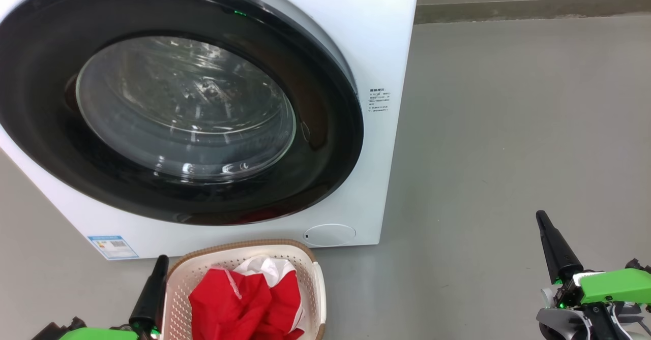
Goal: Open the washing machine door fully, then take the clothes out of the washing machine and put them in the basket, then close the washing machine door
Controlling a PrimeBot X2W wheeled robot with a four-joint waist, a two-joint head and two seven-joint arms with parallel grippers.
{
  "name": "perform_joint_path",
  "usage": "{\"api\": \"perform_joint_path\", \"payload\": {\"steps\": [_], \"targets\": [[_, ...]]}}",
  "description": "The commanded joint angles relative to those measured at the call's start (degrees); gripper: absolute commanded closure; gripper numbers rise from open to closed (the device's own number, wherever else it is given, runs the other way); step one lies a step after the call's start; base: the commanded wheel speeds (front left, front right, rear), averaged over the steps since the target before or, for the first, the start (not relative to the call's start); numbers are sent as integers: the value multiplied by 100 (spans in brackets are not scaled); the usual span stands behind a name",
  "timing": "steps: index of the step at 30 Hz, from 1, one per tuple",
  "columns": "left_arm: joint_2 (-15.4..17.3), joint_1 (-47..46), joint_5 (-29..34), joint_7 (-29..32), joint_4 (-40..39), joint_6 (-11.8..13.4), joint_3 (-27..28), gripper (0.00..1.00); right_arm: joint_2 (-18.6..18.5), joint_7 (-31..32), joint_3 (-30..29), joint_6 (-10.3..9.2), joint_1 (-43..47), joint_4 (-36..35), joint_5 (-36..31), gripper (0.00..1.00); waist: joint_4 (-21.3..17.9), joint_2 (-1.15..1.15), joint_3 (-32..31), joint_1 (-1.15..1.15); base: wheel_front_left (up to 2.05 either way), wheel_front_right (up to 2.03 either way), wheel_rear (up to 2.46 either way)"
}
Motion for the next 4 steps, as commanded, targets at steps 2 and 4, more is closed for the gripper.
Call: {"api": "perform_joint_path", "payload": {"steps": [2,4], "targets": [[62,-238,-39,26,-156,-40,202,100,-30,33,90,-3,-242,-166,0,100,0,0,0,0,0,0,0],[62,-238,-39,26,-156,-40,202,100,-29,34,89,-3,-242,-166,0,100,0,0,0,0,0,0,0]]}}
